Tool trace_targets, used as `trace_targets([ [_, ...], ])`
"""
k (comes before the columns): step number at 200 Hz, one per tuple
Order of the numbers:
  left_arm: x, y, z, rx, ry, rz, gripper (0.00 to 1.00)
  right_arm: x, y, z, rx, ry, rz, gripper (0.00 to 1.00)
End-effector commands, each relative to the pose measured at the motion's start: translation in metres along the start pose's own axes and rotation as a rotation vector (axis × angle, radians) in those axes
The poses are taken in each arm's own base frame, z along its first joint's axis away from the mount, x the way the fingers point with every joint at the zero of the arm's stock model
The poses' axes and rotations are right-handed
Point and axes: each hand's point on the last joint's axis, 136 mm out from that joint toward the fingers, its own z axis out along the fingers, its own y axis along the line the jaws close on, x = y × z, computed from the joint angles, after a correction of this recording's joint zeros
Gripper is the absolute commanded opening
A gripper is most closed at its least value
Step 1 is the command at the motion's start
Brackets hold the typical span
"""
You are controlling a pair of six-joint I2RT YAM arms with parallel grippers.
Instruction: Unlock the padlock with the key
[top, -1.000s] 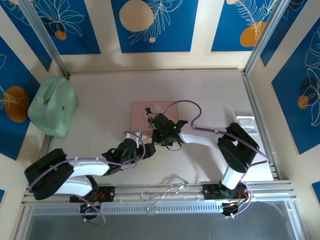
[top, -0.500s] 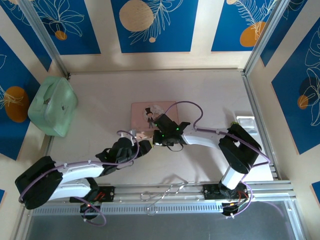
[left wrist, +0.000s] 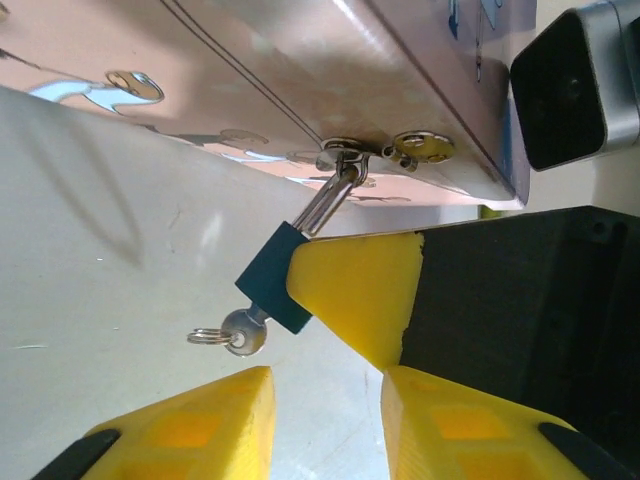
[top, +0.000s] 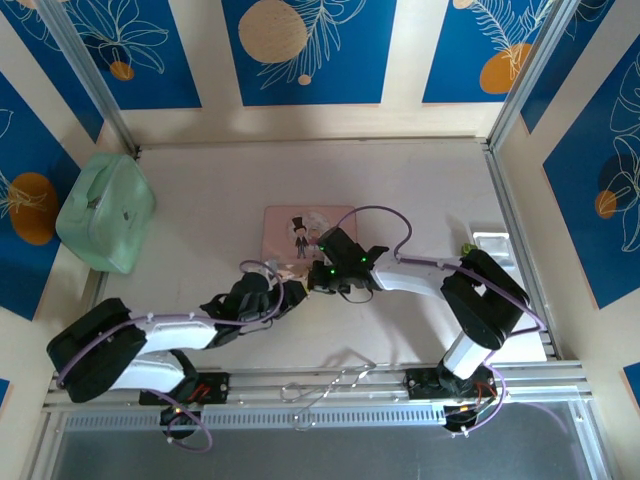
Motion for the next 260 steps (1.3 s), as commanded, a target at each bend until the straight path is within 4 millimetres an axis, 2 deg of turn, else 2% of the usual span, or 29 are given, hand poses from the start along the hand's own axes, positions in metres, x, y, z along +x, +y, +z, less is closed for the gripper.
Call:
trace_targets([
  [1, -0.001, -0.007, 0.006, 0.031, 0.011, -0.019, 0.31, 0.012, 0.002, -0.005, 0.001, 0.057, 0.001, 0.0],
  [24, -0.003, -0.003, 0.006, 0.016, 0.003, -0.007, 0.31, 0.01, -0.002, -0.007, 0.038, 0.045, -0.016, 0.0],
  [47, -0.008, -0.001, 0.002, 0.011, -0.008, -0.013, 0.31, 0.007, -0.007, -0.008, 0.073, 0.036, -0.015, 0.1],
  [71, -0.011, 0.0, -0.005, -0.003, -0.018, 0.005, 0.31, 0.006, -0.008, -0.012, 0.103, 0.0, -0.033, 0.27],
  [95, -0.012, -0.002, -0.015, -0.032, -0.018, 0.047, 0.33, 0.004, -0.005, -0.026, 0.139, -0.091, -0.062, 0.43],
  [124, -0.019, 0.0, -0.038, -0.11, -0.054, 0.113, 0.39, 0.006, -0.002, -0.051, 0.186, -0.232, -0.069, 0.54],
  [145, -0.029, 0.005, -0.056, -0.18, -0.092, 0.149, 0.47, 0.008, -0.008, -0.066, 0.215, -0.318, -0.027, 0.55],
  [176, -0.051, -0.006, -0.073, -0.223, -0.118, 0.206, 0.53, 0.013, -0.015, -0.085, 0.267, -0.514, -0.028, 0.59],
  [195, -0.061, -0.007, -0.078, -0.254, -0.127, 0.22, 0.54, 0.017, -0.012, -0.081, 0.253, -0.542, -0.084, 0.58],
  [226, -0.062, -0.004, -0.078, -0.255, -0.097, 0.206, 0.54, 0.023, -0.011, -0.069, 0.203, -0.486, -0.074, 0.57],
  [260, -0.092, -0.007, -0.099, -0.341, -0.14, 0.238, 0.62, 0.021, -0.003, -0.056, 0.041, -0.368, -0.057, 0.55],
])
